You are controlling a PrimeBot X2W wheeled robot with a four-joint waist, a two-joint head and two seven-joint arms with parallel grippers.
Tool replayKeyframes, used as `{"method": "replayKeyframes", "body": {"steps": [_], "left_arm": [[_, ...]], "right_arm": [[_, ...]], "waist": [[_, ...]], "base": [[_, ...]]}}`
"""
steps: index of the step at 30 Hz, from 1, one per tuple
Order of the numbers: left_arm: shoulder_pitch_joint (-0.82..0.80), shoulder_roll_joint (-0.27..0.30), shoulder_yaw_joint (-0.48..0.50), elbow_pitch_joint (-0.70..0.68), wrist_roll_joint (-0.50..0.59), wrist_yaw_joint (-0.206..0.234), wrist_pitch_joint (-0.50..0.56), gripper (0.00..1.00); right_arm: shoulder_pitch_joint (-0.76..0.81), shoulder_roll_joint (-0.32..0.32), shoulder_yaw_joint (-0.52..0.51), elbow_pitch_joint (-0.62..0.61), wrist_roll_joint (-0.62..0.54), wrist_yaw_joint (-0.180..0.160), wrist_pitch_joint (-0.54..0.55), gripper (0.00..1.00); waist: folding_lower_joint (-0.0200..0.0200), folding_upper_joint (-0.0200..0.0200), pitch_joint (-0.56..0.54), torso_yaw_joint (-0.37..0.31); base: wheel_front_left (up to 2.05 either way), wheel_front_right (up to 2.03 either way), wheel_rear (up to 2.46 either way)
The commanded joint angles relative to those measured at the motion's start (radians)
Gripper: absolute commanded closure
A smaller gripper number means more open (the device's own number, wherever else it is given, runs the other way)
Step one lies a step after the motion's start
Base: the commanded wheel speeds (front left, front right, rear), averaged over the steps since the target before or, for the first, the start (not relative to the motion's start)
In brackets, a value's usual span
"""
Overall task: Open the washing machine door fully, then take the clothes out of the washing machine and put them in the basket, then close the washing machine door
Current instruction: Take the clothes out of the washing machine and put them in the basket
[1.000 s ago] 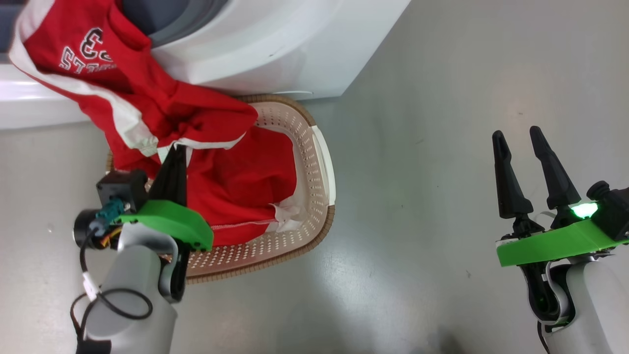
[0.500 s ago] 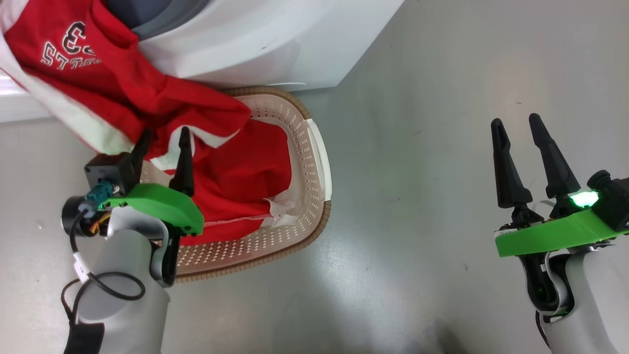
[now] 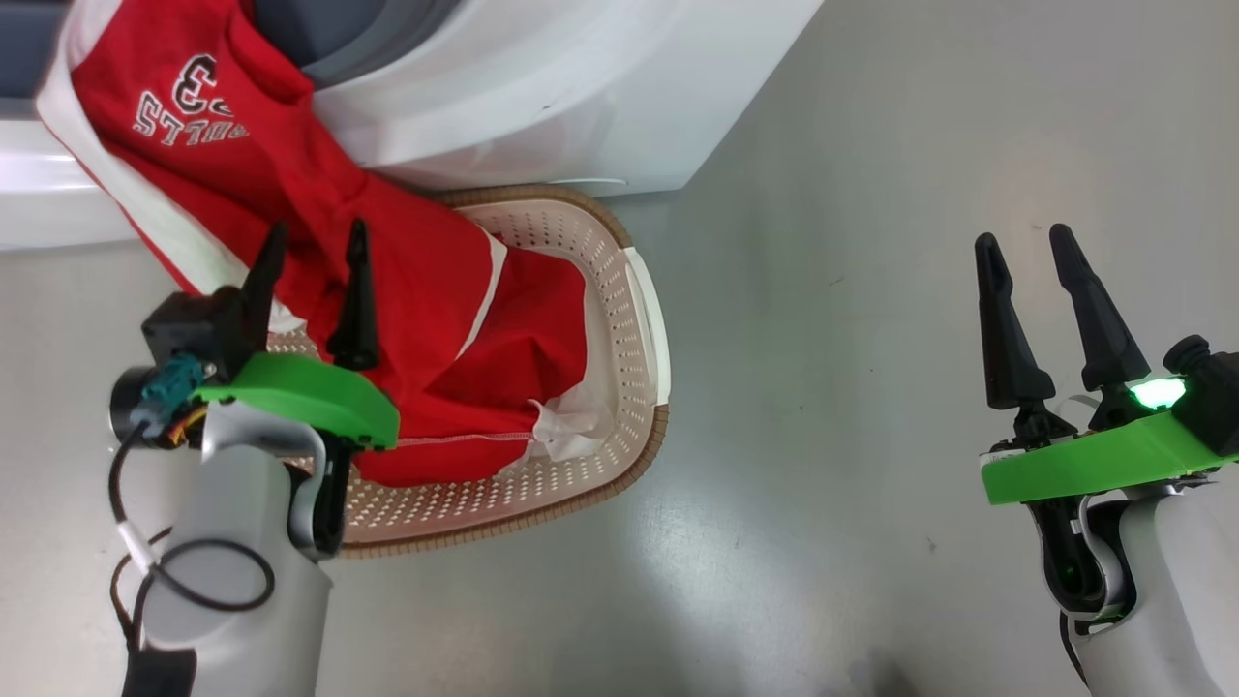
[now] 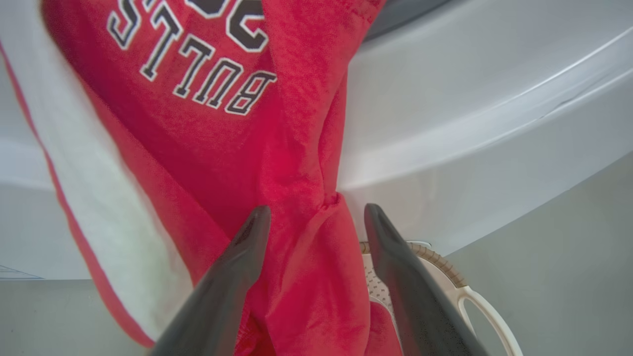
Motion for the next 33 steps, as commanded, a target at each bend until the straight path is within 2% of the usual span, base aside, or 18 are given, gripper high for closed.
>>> {"method": "replayKeyframes", "body": {"steps": [1, 13, 24, 33], "left_arm": [[0.051, 0.028, 0.025, -0.039, -0.013, -0.006, -0.005, 0.0], [0.194, 0.028, 0.037, -0.285, -0.047, 0.028, -0.005, 0.0], [0.385, 0.028, 0.045, -0.523, -0.079, 0.099, -0.005, 0.0], [0.424, 0.028, 0.004, -0.603, -0.08, 0.136, -0.005, 0.0]], "right_arm": [[0.028, -0.009, 0.018, -0.018, 0.001, 0.007, -0.006, 0.0], [0.051, -0.019, 0.013, -0.015, -0.002, 0.007, -0.006, 0.0], [0.068, -0.026, 0.015, -0.012, -0.002, 0.007, -0.006, 0.0], [0.072, -0.032, 0.013, -0.014, -0.001, 0.007, -0.006, 0.0]], "waist": [[0.0, 0.0, -0.007, 0.006], [0.0, 0.0, -0.051, 0.031], [0.0, 0.0, -0.085, 0.039], [0.0, 0.0, -0.086, 0.048]], "base": [[0.0, 0.0, 0.0], [0.0, 0.0, 0.0], [0.0, 0.0, 0.0], [0.0, 0.0, 0.0]]}}
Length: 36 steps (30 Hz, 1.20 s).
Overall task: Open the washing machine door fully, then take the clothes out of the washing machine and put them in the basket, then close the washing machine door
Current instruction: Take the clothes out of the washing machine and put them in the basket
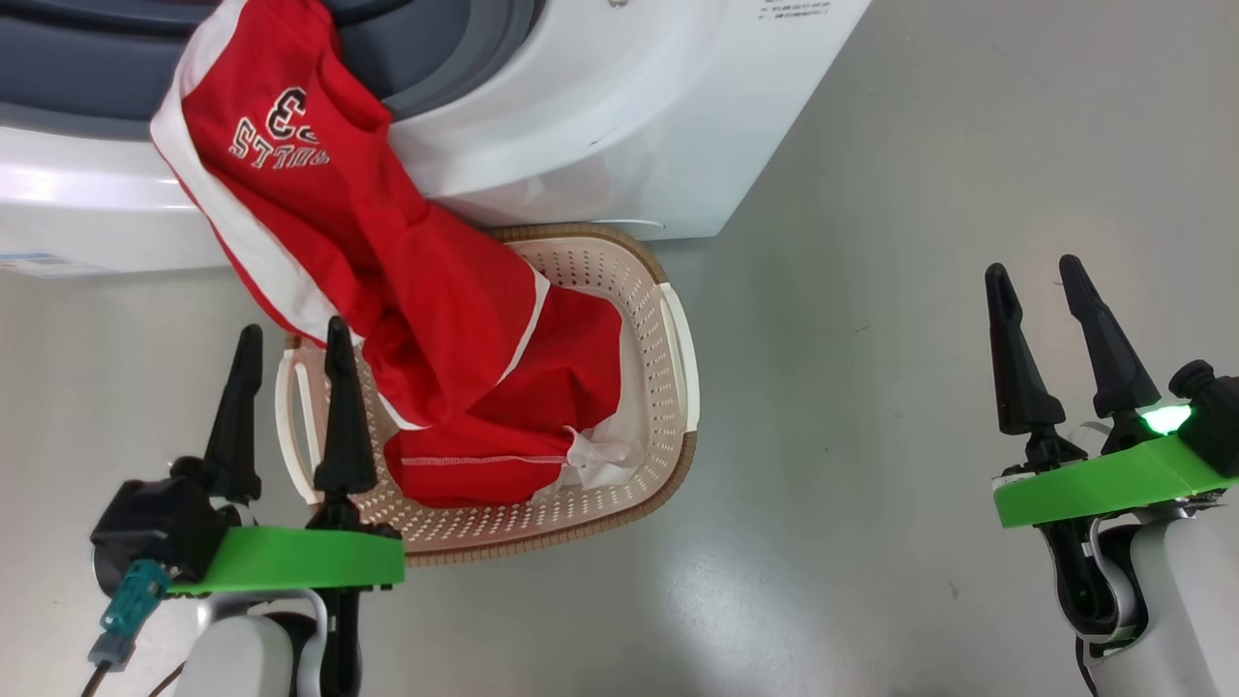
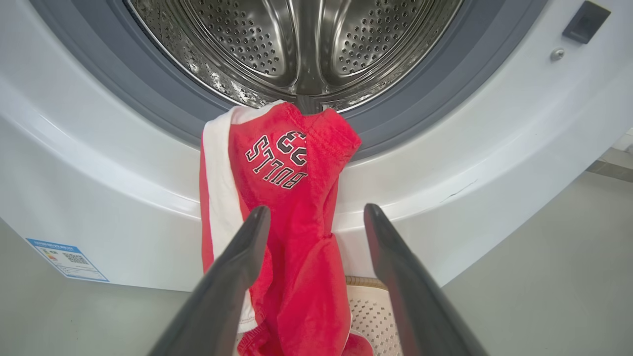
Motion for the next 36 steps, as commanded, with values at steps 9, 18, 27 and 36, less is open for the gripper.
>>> {"method": "replayKeyframes", "body": {"steps": [9, 18, 27, 36], "left_arm": [[0.009, 0.024, 0.02, -0.039, 0.01, 0.021, -0.005, 0.0], [-0.097, 0.024, -0.005, 0.051, 0.035, 0.003, -0.005, 0.0], [-0.284, 0.024, -0.006, 0.24, 0.048, -0.017, -0.005, 0.0], [-0.45, 0.024, 0.023, 0.457, 0.093, -0.022, -0.005, 0.0]], "right_arm": [[0.026, -0.01, 0.023, -0.025, -0.003, 0.007, -0.006, 0.0], [0.022, -0.007, 0.028, -0.026, -0.004, 0.007, -0.006, 0.0], [0.006, -0.003, 0.04, -0.026, 0.001, 0.007, -0.006, 0.0], [-0.014, 0.008, 0.043, -0.03, 0.003, 0.007, -0.006, 0.0]], "waist": [[0.0, 0.0, 0.005, -0.006], [0.0, 0.0, 0.019, -0.005], [0.0, 0.0, 0.049, -0.027], [0.0, 0.0, 0.081, -0.057]], "base": [[0.0, 0.0, 0.0], [0.0, 0.0, 0.0], [0.0, 0.0, 0.0], [0.0, 0.0, 0.0]]}}
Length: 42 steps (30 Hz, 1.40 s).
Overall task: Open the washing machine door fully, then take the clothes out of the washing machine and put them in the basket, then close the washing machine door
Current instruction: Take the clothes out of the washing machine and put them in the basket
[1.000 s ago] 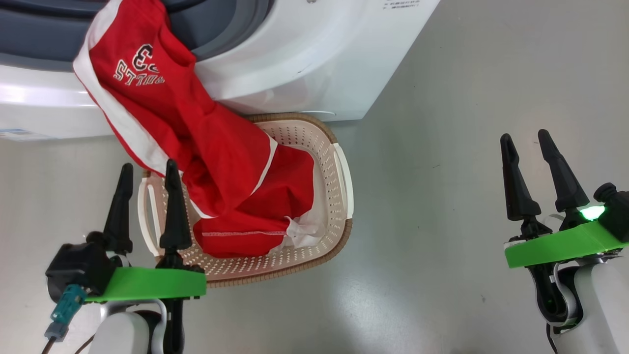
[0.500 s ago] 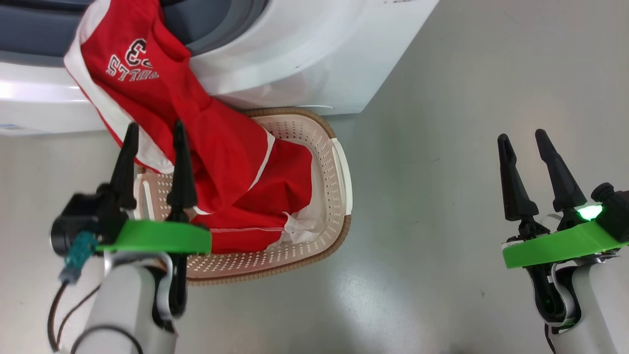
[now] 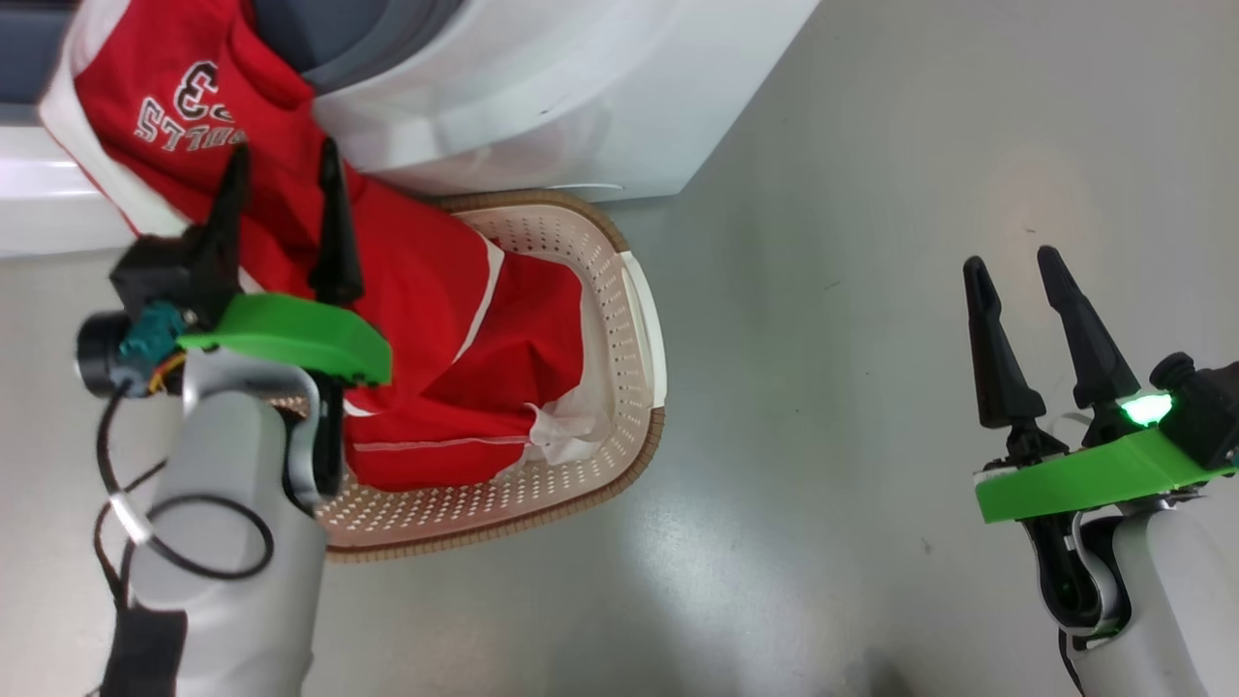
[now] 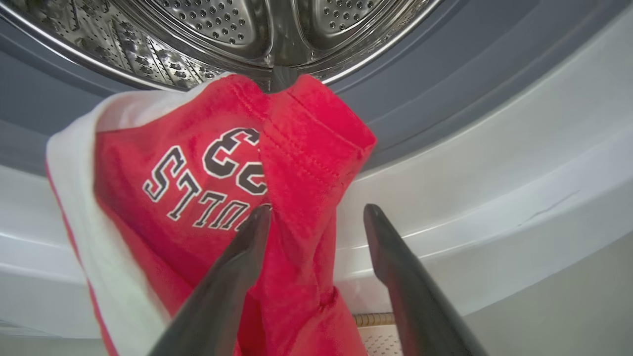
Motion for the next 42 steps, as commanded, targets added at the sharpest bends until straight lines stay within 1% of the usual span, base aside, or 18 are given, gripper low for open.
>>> {"method": "replayKeyframes", "body": {"steps": [1, 4, 5, 6, 7, 8, 9, 14, 20, 25, 35, 39, 42], "left_arm": [[-0.019, 0.027, 0.043, 0.013, 0.024, -0.001, -0.005, 0.0], [-0.056, 0.027, 0.083, 0.054, 0.05, -0.012, -0.005, 0.0], [-0.062, 0.028, 0.092, 0.062, 0.056, -0.017, -0.005, 0.13], [-0.062, 0.028, 0.092, 0.062, 0.056, -0.017, -0.005, 0.13], [-0.068, 0.028, 0.101, 0.07, 0.062, -0.022, -0.005, 0.52], [-0.076, 0.028, 0.116, 0.081, 0.073, -0.03, -0.005, 0.98], [-0.078, 0.028, 0.123, 0.085, 0.078, -0.034, -0.005, 1.0], [-0.077, 0.028, 0.142, 0.088, 0.092, -0.047, -0.005, 1.0], [-0.031, 0.028, 0.126, 0.084, 0.082, -0.056, -0.005, 1.0], [0.029, 0.028, 0.084, 0.099, 0.04, -0.058, -0.005, 1.0], [0.099, 0.028, -0.041, 0.179, -0.053, -0.06, -0.005, 1.0], [0.092, 0.028, -0.097, 0.237, -0.087, -0.081, -0.005, 1.0], [0.078, 0.028, -0.131, 0.293, -0.106, -0.089, -0.005, 1.0]], "right_arm": [[-0.004, 0.001, 0.017, -0.024, 0.003, 0.007, -0.006, 0.0], [-0.006, 0.004, 0.017, -0.023, 0.004, 0.007, -0.006, 0.0], [-0.007, 0.004, 0.017, -0.023, 0.005, 0.007, -0.006, 0.0], [-0.007, 0.004, 0.017, -0.023, 0.005, 0.007, -0.006, 0.0], [-0.008, 0.005, 0.016, -0.022, 0.004, 0.007, -0.006, 0.0], [-0.009, 0.006, 0.015, -0.022, 0.003, 0.007, -0.006, 0.0], [-0.009, 0.007, 0.014, -0.022, 0.003, 0.007, -0.006, 0.0], [-0.009, 0.008, 0.01, -0.023, 0.002, 0.007, -0.006, 0.0], [-0.011, 0.009, 0.009, -0.021, 0.002, 0.007, -0.006, 0.0], [-0.01, 0.011, 0.011, -0.02, 0.002, 0.007, -0.006, 0.0], [-0.011, 0.01, 0.011, -0.023, 0.002, 0.007, -0.006, 0.0], [-0.013, 0.01, 0.011, -0.024, 0.001, 0.007, -0.006, 0.0], [-0.015, 0.01, 0.012, -0.023, 0.001, 0.007, -0.006, 0.0]], "waist": [[0.0, 0.0, 0.01, -0.012], [0.0, 0.0, 0.015, -0.024], [0.0, 0.0, 0.016, -0.025], [0.0, 0.0, 0.016, -0.025], [0.0, 0.0, 0.017, -0.027], [0.0, 0.0, 0.018, -0.028], [0.0, 0.0, 0.018, -0.028], [0.0, 0.0, 0.019, -0.024], [0.0, 0.0, 0.015, -0.018], [0.0, 0.0, 0.013, -0.014], [0.0, 0.0, 0.02, -0.011], [0.0, 0.0, 0.025, -0.012], [0.0, 0.0, 0.028, -0.013]], "base": [[0.0, 0.0, 0.0], [0.0, 0.0, 0.0], [0.0, 0.0, 0.0], [0.0, 0.0, 0.0], [0.0, 0.0, 0.0], [0.0, 0.0, 0.0], [0.0, 0.0, 0.0], [0.0, 0.0, 0.0], [0.0, 0.0, 0.0], [0.0, 0.0, 0.0], [0.0, 0.0, 0.0], [0.0, 0.0, 0.0], [0.0, 0.0, 0.0]]}}
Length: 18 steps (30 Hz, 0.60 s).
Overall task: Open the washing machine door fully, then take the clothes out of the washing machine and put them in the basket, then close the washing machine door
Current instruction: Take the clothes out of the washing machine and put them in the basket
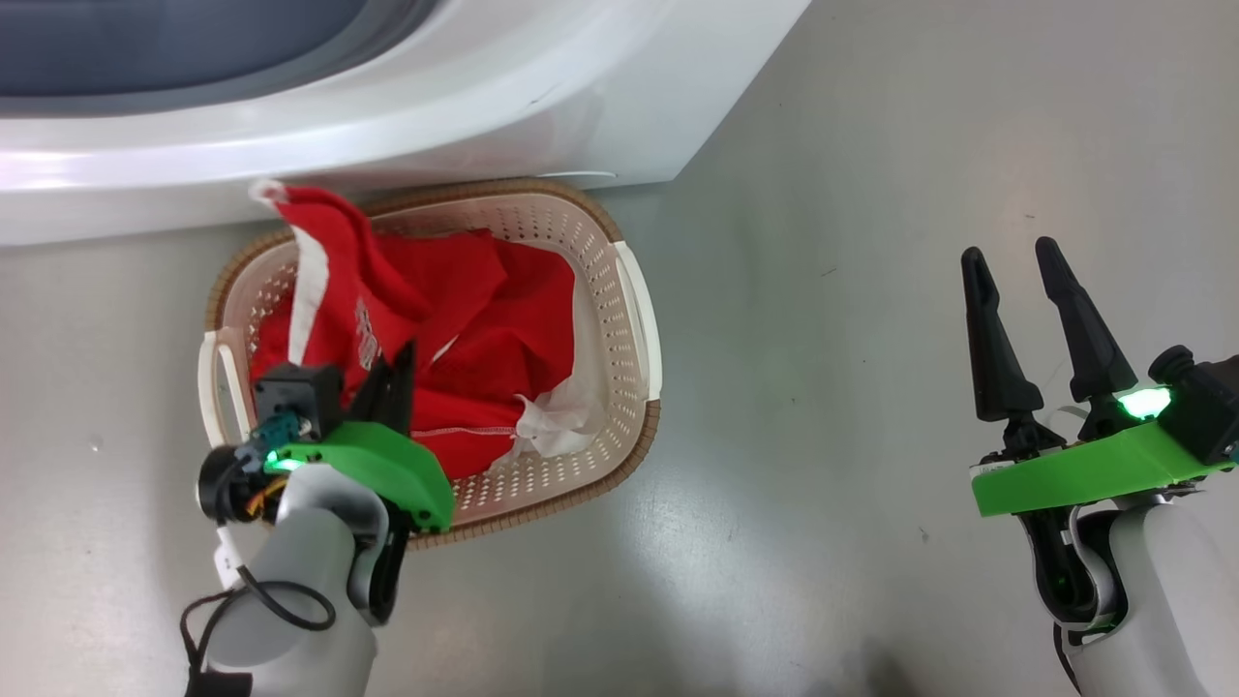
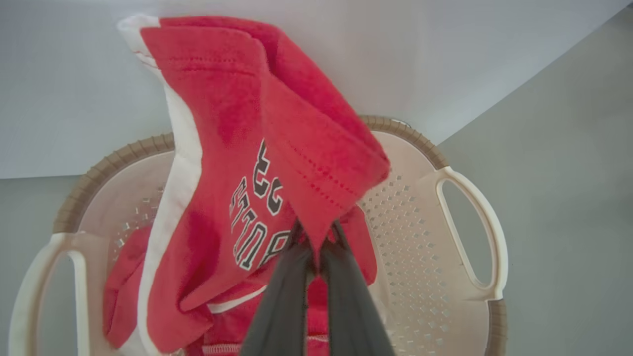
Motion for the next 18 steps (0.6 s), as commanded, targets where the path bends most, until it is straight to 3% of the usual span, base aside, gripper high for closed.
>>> {"method": "replayKeyframes", "body": {"steps": [1, 6, 7, 9, 11, 12, 13, 14, 15, 17, 18], "left_arm": [[0.016, 0.028, 0.012, 0.007, -0.013, -0.002, -0.005, 1.0], [-0.008, 0.028, -0.006, 0.042, -0.035, 0.002, -0.005, 1.0], [-0.01, 0.028, -0.007, 0.043, -0.036, 0.003, -0.005, 0.95], [-0.014, 0.028, -0.007, 0.042, -0.037, 0.007, -0.005, 0.67], [-0.015, 0.028, -0.005, 0.036, -0.035, 0.011, -0.005, 0.5], [-0.014, 0.028, -0.003, 0.033, -0.035, 0.013, -0.005, 0.32], [-0.014, 0.028, -0.003, 0.033, -0.035, 0.013, -0.005, 0.32], [-0.012, 0.028, -0.001, 0.029, -0.034, 0.015, -0.005, 0.24], [-0.01, 0.028, 0.001, 0.025, -0.034, 0.016, -0.005, 0.09], [-0.004, 0.028, 0.006, 0.018, -0.033, 0.017, -0.005, 0.0], [0.0, 0.028, 0.008, 0.015, -0.034, 0.017, -0.005, 0.0]], "right_arm": [[0.002, -0.003, 0.014, -0.022, 0.001, 0.007, -0.006, 0.0], [0.0, -0.001, 0.011, -0.022, 0.002, 0.007, -0.006, 0.0], [-0.001, -0.001, 0.01, -0.022, 0.002, 0.007, -0.006, 0.0], [-0.002, -0.002, 0.01, -0.022, 0.003, 0.007, -0.006, 0.0], [-0.002, -0.002, 0.009, -0.021, 0.003, 0.007, -0.006, 0.0], [-0.003, -0.002, 0.009, -0.02, 0.003, 0.007, -0.006, 0.0], [-0.003, -0.002, 0.009, -0.02, 0.003, 0.007, -0.006, 0.0], [-0.003, -0.002, 0.009, -0.019, 0.003, 0.007, -0.006, 0.0], [-0.002, -0.002, 0.009, -0.018, 0.003, 0.007, -0.006, 0.0], [-0.001, -0.003, 0.009, -0.015, 0.002, 0.007, -0.006, 0.0], [0.0, -0.004, 0.009, -0.013, 0.002, 0.007, -0.006, 0.0]], "waist": [[-0.0001, 0.0, 0.001, -0.001], [-0.0001, 0.0, 0.006, 0.0], [-0.0001, 0.0, 0.007, 0.001], [-0.0001, 0.0, 0.007, 0.002], [-0.0001, 0.0, 0.005, 0.004], [-0.0001, 0.0, 0.003, 0.005], [-0.0001, 0.0, 0.003, 0.005], [-0.0001, 0.0, 0.001, 0.006], [-0.0001, 0.0, -0.003, 0.007], [-0.0001, 0.0, -0.012, 0.01], [-0.0001, 0.0, -0.018, 0.011]], "base": [[0.0, 0.0, 0.0], [0.0, 0.0, 0.0], [0.0, 0.0, 0.0], [0.0, 0.0, 0.0], [0.0, 0.0, 0.0], [0.0, 0.0, 0.0], [0.0, 0.0, 0.0], [0.0, 0.0, 0.0], [0.0, 0.0, 0.0], [0.0, 0.0, 0.0], [0.0, 0.0, 0.0]]}}
